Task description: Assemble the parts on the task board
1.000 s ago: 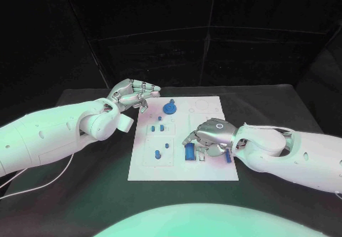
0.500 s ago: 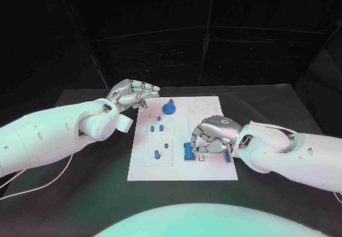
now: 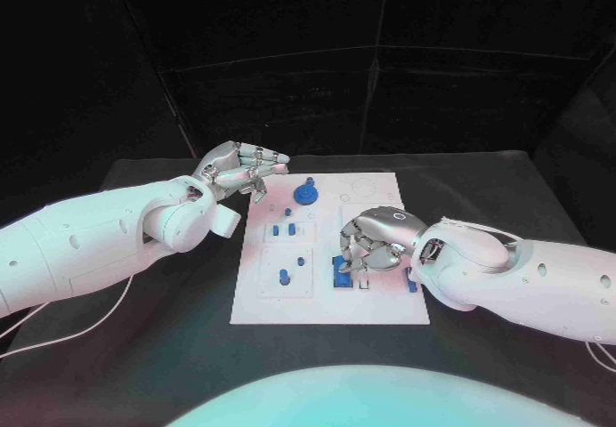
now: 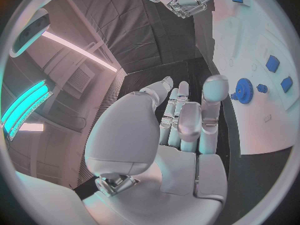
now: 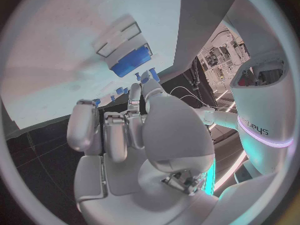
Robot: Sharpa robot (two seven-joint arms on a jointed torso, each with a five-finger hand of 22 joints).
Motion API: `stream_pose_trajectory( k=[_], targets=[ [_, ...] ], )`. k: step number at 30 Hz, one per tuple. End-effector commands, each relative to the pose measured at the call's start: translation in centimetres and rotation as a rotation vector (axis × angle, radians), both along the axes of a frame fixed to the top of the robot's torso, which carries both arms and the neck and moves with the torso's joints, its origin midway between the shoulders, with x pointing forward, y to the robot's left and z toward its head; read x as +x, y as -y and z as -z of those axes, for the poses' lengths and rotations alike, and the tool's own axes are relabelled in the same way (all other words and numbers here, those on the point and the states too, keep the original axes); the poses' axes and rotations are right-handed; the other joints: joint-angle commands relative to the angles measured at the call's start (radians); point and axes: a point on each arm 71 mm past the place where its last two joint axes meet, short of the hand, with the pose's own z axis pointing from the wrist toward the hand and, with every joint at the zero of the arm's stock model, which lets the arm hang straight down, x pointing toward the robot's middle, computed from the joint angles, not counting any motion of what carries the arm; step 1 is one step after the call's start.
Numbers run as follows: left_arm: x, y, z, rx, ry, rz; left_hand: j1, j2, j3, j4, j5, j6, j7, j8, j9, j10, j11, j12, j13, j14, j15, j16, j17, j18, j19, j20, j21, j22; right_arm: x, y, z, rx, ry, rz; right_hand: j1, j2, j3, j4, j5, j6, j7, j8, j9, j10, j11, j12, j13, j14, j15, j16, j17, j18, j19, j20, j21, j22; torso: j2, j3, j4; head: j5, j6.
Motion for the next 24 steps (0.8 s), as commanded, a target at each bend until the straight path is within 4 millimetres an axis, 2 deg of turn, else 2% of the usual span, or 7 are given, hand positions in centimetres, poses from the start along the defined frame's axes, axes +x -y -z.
stream_pose_trajectory(
  k=[1,9,24],
  targets=[
    [-0.02,0.15,-0.11,-0.009,-0.001,0.010,0.001,0.007,-0.005,-0.001,0.005,-0.007,0.000,-0.002,-0.002,-0.004,0.006,-0.007,0.001,-0.003,0.002,-0.004,-0.002,0.014,-0.008,0.002,-0.005,-0.001,0.05,-0.04,0.30,-0.024,-0.032,0.027,0.008,0.001,-0.014,0.003,-0.005,-0.007,0.001,0.012,0.005,0.031,-0.006,0.010,0.162,0.100,-0.007,0.007,0.245,-0.019,0.003,-0.007,0.007,0.003,0.001,0.0003,-0.0005,0.001,-0.002],
    [-0.01,0.10,-0.10,-0.009,-0.001,0.008,0.001,0.007,-0.005,-0.001,0.005,-0.007,0.000,-0.002,-0.002,-0.004,0.006,-0.007,0.001,-0.003,0.002,-0.004,-0.002,0.014,-0.008,0.002,-0.005,-0.001,-0.38,-0.36,0.64,-0.050,-0.067,-0.003,-0.003,-0.017,-0.063,0.017,-0.008,-0.012,-0.002,0.038,0.016,0.036,-0.008,0.017,0.168,0.101,-0.009,0.009,0.248,-0.021,0.007,-0.009,0.010,0.010,0.000,-0.0002,-0.0019,0.002,-0.005],
    [0.01,0.12,-0.04,-0.008,-0.002,0.009,0.001,0.007,-0.005,-0.001,0.005,-0.007,0.000,-0.002,-0.002,-0.004,0.006,-0.007,0.001,-0.003,0.002,-0.004,-0.002,0.014,-0.008,0.002,-0.005,-0.001,-0.51,-0.38,0.89,-0.070,-0.085,-0.009,-0.004,-0.017,-0.093,0.027,-0.009,-0.017,-0.003,0.050,0.021,0.038,-0.010,0.019,0.170,0.101,-0.011,0.010,0.250,-0.021,0.009,-0.011,0.011,0.012,0.001,0.0003,0.0005,0.002,-0.007]
  ],
)
